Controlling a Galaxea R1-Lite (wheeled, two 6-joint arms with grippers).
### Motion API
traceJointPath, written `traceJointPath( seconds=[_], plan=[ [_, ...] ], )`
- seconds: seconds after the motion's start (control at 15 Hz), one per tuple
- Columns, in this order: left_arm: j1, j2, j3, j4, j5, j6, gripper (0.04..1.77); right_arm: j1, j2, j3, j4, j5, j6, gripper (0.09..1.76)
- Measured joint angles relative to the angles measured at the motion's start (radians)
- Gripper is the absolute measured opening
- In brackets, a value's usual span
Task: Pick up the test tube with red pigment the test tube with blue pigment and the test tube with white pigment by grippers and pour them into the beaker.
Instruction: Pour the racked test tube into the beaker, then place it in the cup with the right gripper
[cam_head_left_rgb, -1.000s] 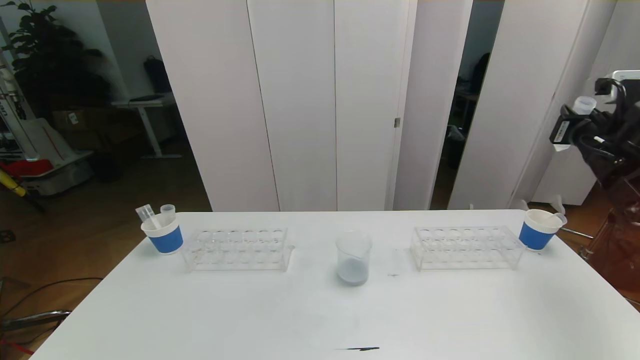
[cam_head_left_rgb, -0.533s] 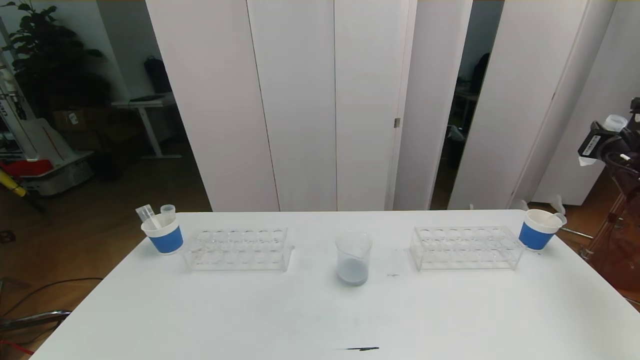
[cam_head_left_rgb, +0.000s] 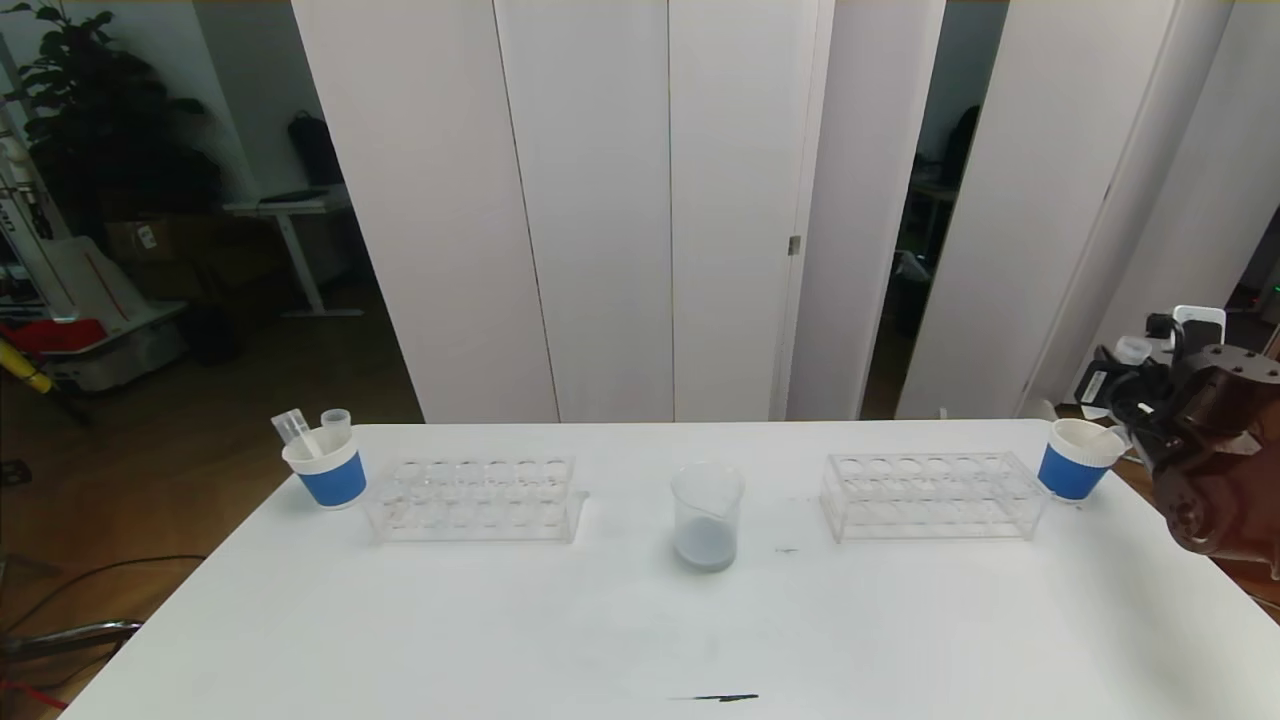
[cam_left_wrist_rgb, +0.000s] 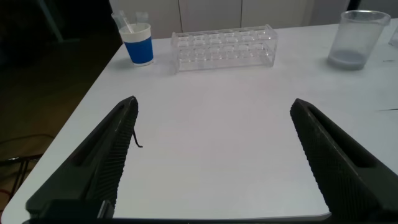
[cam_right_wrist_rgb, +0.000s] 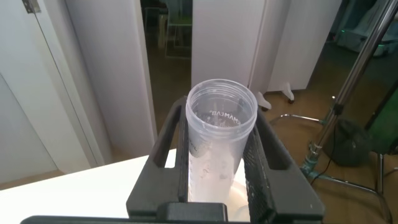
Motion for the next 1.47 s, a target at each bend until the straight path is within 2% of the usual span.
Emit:
traceJointPath(
  seconds=[0.2, 0.4, 0.93, 1.0, 1.07, 1.2, 1.27, 1.47],
  plan=[
    [0.0, 0.0, 0.0, 0.0, 0.0, 0.0, 1.75, 0.0, 0.082, 0.012, -0.067, 0.005, 0.001, 0.58],
    [0.0, 0.0, 0.0, 0.0, 0.0, 0.0, 1.75, 0.0, 0.127, 0.027, -0.073, 0.006, 0.001, 0.58],
    [0.0, 0.0, 0.0, 0.0, 0.0, 0.0, 1.75, -0.02, 0.142, 0.029, -0.073, 0.034, 0.0, 0.58],
    [0.0, 0.0, 0.0, 0.0, 0.0, 0.0, 1.75, -0.022, 0.141, 0.028, -0.073, 0.034, -0.002, 0.64],
    [0.0, 0.0, 0.0, 0.0, 0.0, 0.0, 1.75, -0.023, 0.139, 0.028, -0.073, 0.039, -0.005, 0.85],
    [0.0, 0.0, 0.0, 0.0, 0.0, 0.0, 1.75, -0.022, 0.138, 0.028, -0.076, 0.039, -0.011, 1.52],
    [0.0, 0.0, 0.0, 0.0, 0.0, 0.0, 1.75, -0.026, 0.136, 0.025, -0.079, 0.038, -0.011, 1.68],
    [0.0, 0.0, 0.0, 0.0, 0.0, 0.0, 1.75, -0.033, 0.128, 0.019, -0.076, 0.035, -0.009, 1.71]
  ],
)
